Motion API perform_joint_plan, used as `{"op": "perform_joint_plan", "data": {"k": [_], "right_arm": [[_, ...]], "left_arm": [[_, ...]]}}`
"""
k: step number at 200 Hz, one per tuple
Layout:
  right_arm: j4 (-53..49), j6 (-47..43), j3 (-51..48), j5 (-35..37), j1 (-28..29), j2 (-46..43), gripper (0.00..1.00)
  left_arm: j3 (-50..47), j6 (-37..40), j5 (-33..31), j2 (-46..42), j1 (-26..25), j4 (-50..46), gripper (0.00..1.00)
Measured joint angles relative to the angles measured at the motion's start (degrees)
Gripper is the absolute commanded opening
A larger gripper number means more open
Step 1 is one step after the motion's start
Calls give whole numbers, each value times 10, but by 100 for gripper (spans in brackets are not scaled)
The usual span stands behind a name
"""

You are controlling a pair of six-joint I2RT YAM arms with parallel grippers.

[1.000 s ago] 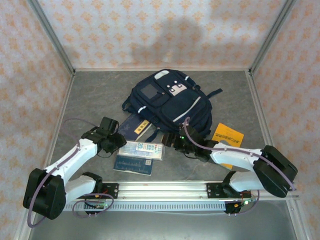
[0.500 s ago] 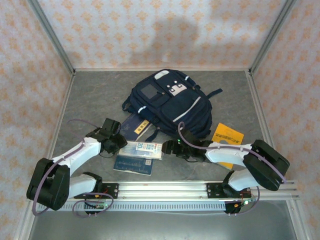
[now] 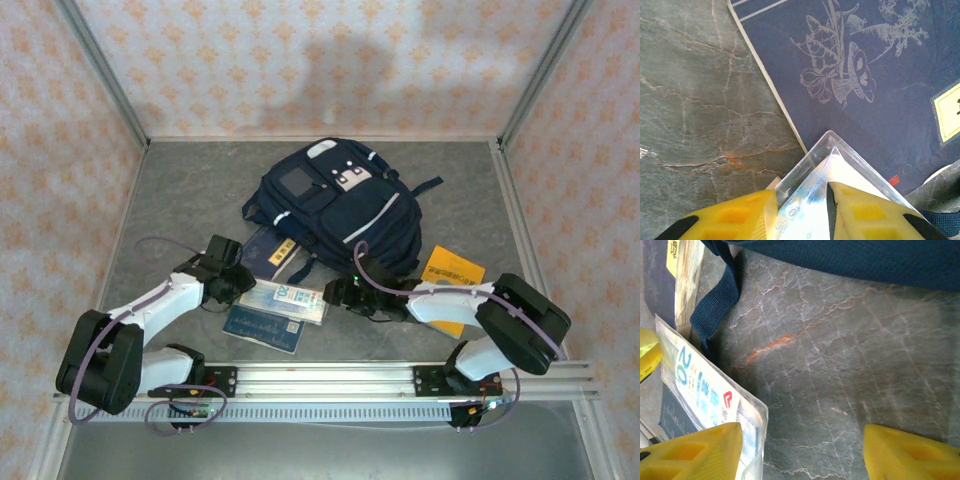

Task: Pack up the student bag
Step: Pick up the loose stationery from the bottom-center of the table.

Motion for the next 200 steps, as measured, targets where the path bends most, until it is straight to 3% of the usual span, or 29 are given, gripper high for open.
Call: {"op": "perform_joint_plan", "data": {"k": [91,167,200], "right_arm": [[62,12,-16,-50,27,-50,63],[66,17,-47,-5,27,-56,62],[91,24,-57,-17,27,-47,61]], "left_arm": [[-3,0,-1,0,0,4,33],[-7,0,0,0,0,13,33],[-10,-1,3,2,0,22,32]]}}
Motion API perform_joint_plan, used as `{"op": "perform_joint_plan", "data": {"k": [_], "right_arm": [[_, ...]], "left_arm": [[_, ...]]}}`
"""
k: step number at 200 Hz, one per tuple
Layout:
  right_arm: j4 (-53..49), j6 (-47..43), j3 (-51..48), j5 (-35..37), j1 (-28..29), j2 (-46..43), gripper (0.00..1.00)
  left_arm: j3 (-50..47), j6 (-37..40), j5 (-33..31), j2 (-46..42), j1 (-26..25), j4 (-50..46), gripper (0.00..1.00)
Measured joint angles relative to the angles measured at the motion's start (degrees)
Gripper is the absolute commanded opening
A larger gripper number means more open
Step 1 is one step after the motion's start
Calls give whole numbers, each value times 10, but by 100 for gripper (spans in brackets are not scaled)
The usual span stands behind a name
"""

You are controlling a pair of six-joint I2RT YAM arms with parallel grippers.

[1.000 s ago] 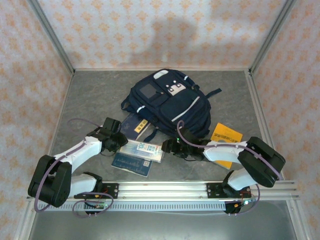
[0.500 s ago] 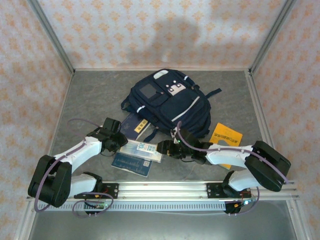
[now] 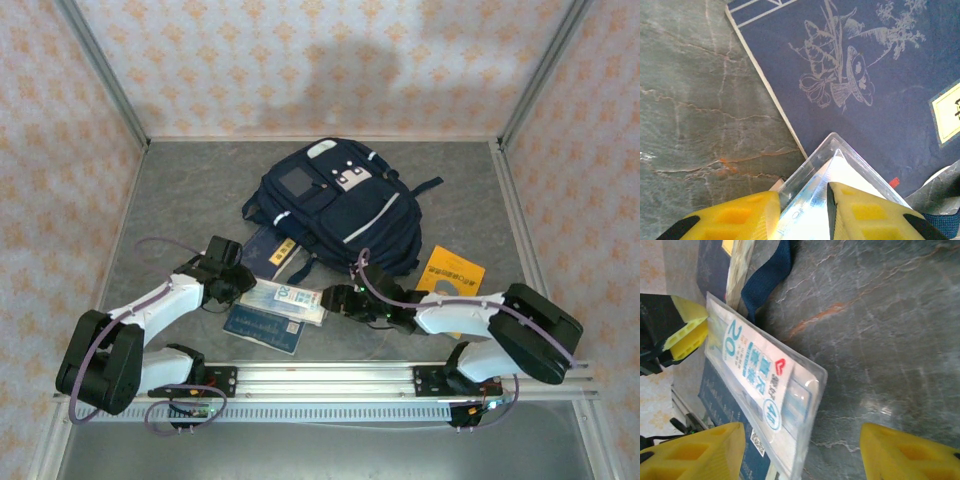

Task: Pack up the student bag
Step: Pick up the loose stationery from the bottom-center of the table, then open the student bag at the top-center of the table.

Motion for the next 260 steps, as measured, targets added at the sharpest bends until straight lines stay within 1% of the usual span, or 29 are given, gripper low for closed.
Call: {"op": "perform_joint_plan", "data": {"k": [38,60,88,120,164,184,197,223,234,260], "right_arm": [[83,27,0,-43,-2,72,53],[150,47,1,-65,-2,113,48],[194,67,3,-81,-2,134,43],[210,78,11,-93,-2,137,34],[211,80,27,-98,-2,137,27],[208,80,37,-97,-2,137,20],[200,79,43,-93,-2,136,15],[162,75,45,-81,-1,106,6],[141,71,45,-72,-2,74,6],[74,55,45,-52,-17,-28,5]], "left_arm": [[-1,-1,6,5,0,16,31],[-1,-2,9,7,0,21,31],[-2,-2,13,8,0,25,31],[-2,-2,14,8,0,25,31],[-4,-11,18,7,0,32,31],[-5,-12,20,3,0,31,31],[-5,-12,20,-2,0,29,34],[-5,-12,23,-31,0,-7,44],[-5,-10,21,-55,0,-36,48],[18,-1,17,-120,0,-99,62]]}}
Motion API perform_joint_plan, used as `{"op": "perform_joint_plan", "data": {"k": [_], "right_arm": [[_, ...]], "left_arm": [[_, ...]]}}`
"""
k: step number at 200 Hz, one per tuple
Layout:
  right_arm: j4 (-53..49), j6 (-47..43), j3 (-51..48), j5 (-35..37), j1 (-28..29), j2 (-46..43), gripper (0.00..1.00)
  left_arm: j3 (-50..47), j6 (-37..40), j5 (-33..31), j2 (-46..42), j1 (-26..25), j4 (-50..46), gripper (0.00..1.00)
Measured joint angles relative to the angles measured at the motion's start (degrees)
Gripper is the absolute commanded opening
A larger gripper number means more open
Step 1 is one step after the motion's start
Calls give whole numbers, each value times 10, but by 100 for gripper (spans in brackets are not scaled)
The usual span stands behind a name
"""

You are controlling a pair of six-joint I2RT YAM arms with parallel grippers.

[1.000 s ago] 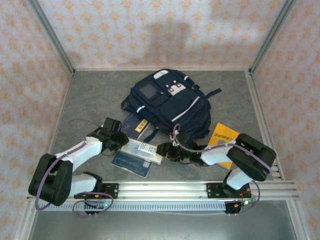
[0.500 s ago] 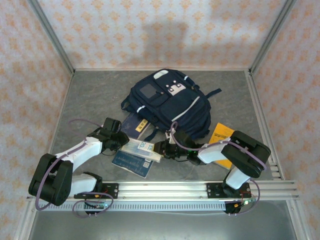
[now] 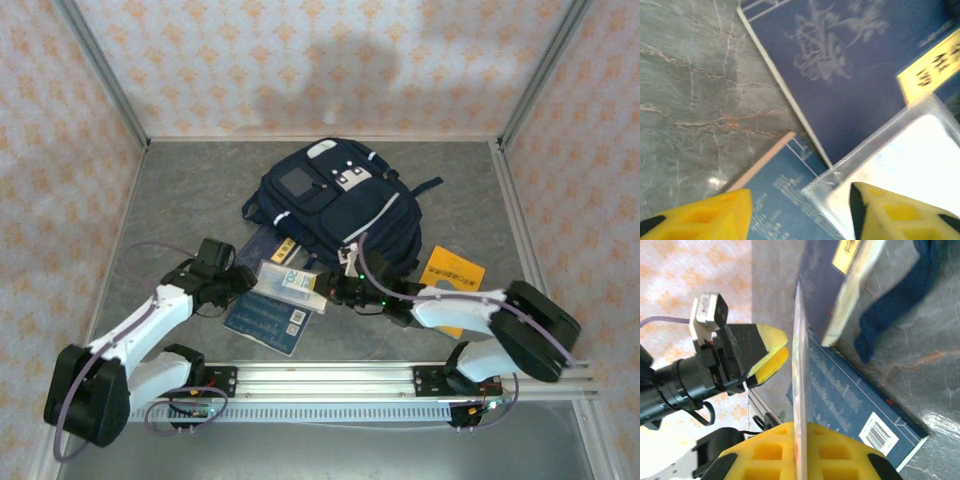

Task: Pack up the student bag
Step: Open the student bag at the top-center of the table.

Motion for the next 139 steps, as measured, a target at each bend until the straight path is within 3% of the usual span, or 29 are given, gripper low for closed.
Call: {"op": "perform_joint_plan", "data": {"k": [41,67,103,139], "right_arm": [[-228,-74,58,101,-39,-221,0],[-382,-119,127,240,-55,-352,0],[-548,-159,186,432,-56,-454,0],[-663,-182,196,550,-58,-481,0]], "left_arm": [[97,44,0,-67,-13,-50,72],[199,106,-22,-59,-101,-58,79],[466,222,-52,144,-224,-116,96],[714,332,-100,409,-291,-176,98]]}}
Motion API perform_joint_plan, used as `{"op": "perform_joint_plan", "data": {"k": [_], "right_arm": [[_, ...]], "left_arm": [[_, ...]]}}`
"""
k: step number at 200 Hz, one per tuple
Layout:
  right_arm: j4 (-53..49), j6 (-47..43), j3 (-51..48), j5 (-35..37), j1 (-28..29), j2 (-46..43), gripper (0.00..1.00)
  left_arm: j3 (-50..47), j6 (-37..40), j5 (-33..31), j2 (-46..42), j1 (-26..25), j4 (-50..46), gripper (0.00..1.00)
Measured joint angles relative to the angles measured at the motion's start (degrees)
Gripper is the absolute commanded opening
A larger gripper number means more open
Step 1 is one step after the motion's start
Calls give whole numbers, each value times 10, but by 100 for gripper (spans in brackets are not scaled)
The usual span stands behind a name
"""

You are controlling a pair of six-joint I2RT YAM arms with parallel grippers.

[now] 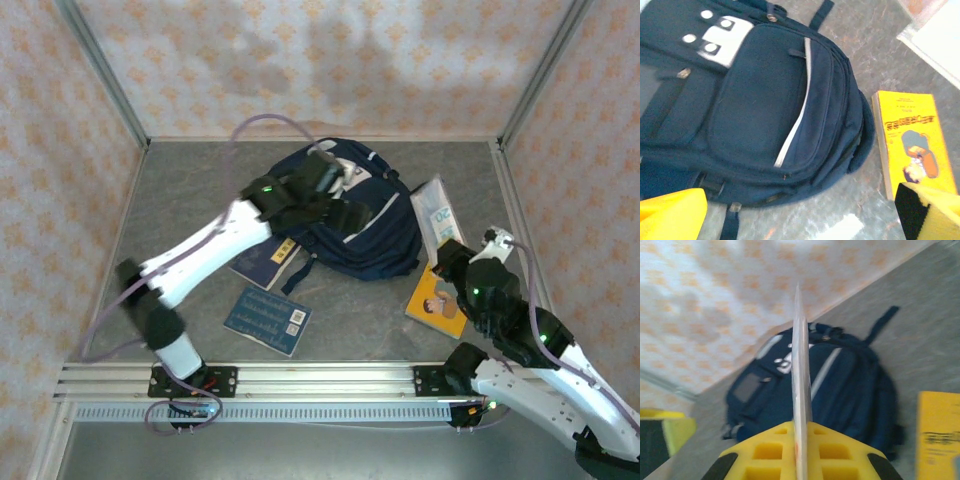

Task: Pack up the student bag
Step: Open the student bag at the top-center of the table.

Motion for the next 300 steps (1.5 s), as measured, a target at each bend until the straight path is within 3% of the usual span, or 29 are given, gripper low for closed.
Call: {"op": "perform_joint_plan", "data": {"k": [53,98,139,181,204,254,300], "right_arm": [[-89,-10,0,96,0,-83,3],[-108,-23,-3,120,0,-115,5],[-111,-31,-16,120,0,-120,6],[-112,-38,-24,120,0,-132,6],[-112,-40,-24,120,0,-135,6],[-111,-44,-24,116,0,-135,6],[-90,-45,-41,95,0,-126,7]], "left_arm": [[318,82,-77,322,-22,-112,98],[390,90,-108,436,-24,-133,94],[444,86,-105,475,-27,-130,76],[452,77,-85,499,-31,-121,34],[452,73,-86,503,-31,-121,0],[453,56,-2,486,3,-127,0],[453,46,86,390,62,-155,0]]}}
